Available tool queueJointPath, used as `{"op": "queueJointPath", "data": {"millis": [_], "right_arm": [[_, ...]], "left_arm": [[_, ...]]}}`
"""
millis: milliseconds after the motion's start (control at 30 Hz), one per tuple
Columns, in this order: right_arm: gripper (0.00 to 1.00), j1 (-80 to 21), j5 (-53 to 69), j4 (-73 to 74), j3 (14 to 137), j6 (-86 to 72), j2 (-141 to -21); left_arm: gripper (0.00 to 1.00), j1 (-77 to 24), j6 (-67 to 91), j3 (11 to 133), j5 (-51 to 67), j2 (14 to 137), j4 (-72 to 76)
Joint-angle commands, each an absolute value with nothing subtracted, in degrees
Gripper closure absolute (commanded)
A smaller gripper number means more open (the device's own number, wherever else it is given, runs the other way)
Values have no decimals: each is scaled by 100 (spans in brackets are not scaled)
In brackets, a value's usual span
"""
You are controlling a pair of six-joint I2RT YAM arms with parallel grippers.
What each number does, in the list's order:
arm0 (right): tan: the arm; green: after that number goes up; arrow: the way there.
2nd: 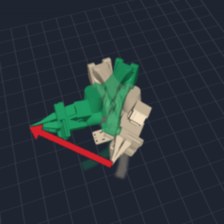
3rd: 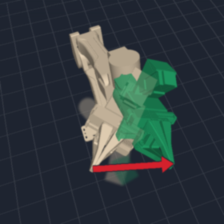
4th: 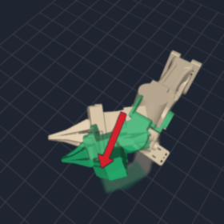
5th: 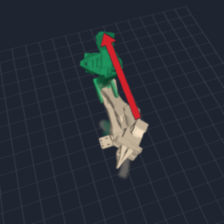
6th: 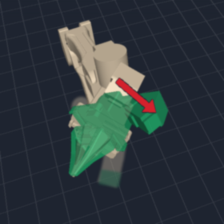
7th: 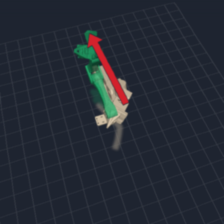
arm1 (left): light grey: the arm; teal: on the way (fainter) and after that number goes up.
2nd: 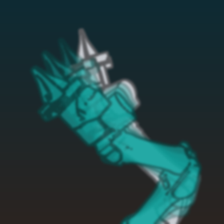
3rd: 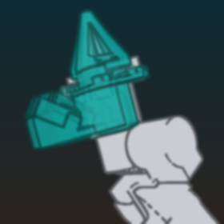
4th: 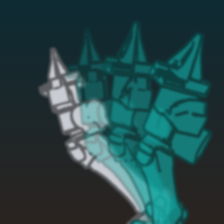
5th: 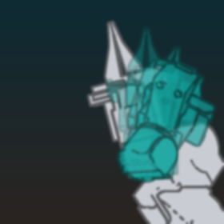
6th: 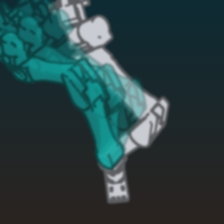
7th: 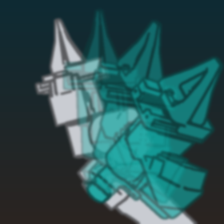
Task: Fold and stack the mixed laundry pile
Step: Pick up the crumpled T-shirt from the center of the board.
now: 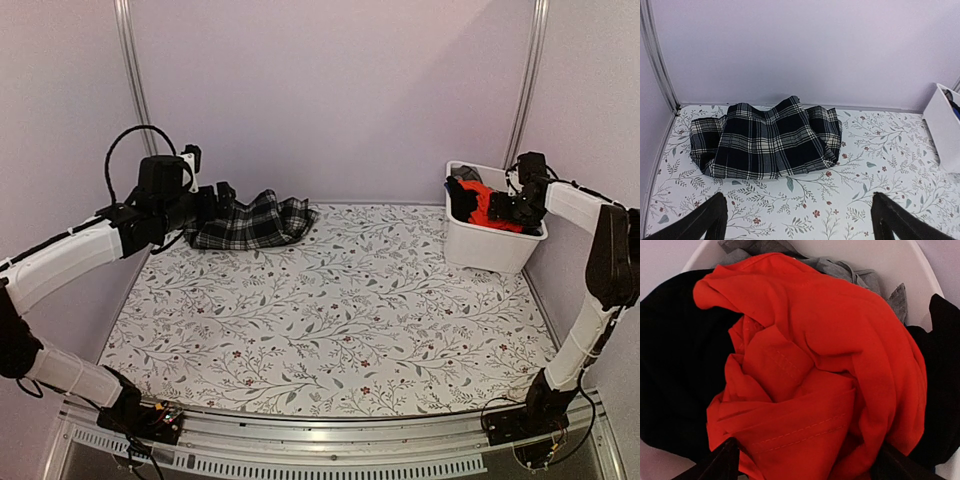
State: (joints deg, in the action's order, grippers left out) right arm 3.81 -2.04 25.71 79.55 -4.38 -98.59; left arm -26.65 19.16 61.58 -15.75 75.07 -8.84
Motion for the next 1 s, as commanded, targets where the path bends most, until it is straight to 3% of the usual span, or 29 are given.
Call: {"op": "queueJointPath", "data": {"millis": [0, 133, 267, 600, 967], "right_arm": [[26, 369, -826, 2650, 8471, -332, -10477], [78, 365, -713, 2708, 8626, -379, -10459], [99, 369, -237, 2594, 8667, -395, -9911], [100, 47, 1771, 2120, 8949, -559, -8904], [100, -1652, 3697, 1910, 9759, -849, -8526]], "left_arm": [[0, -2648, 1995, 5963, -1576, 7359, -904], [0, -2662, 2022, 5984, -1464, 7348, -914], [0, -2682, 2039, 6110, -1359, 7336, -1028], [0, -2697, 2017, 6099, -1799, 6713, -1516], [0, -2657, 2370, 5654, -1764, 6214, -951]]}}
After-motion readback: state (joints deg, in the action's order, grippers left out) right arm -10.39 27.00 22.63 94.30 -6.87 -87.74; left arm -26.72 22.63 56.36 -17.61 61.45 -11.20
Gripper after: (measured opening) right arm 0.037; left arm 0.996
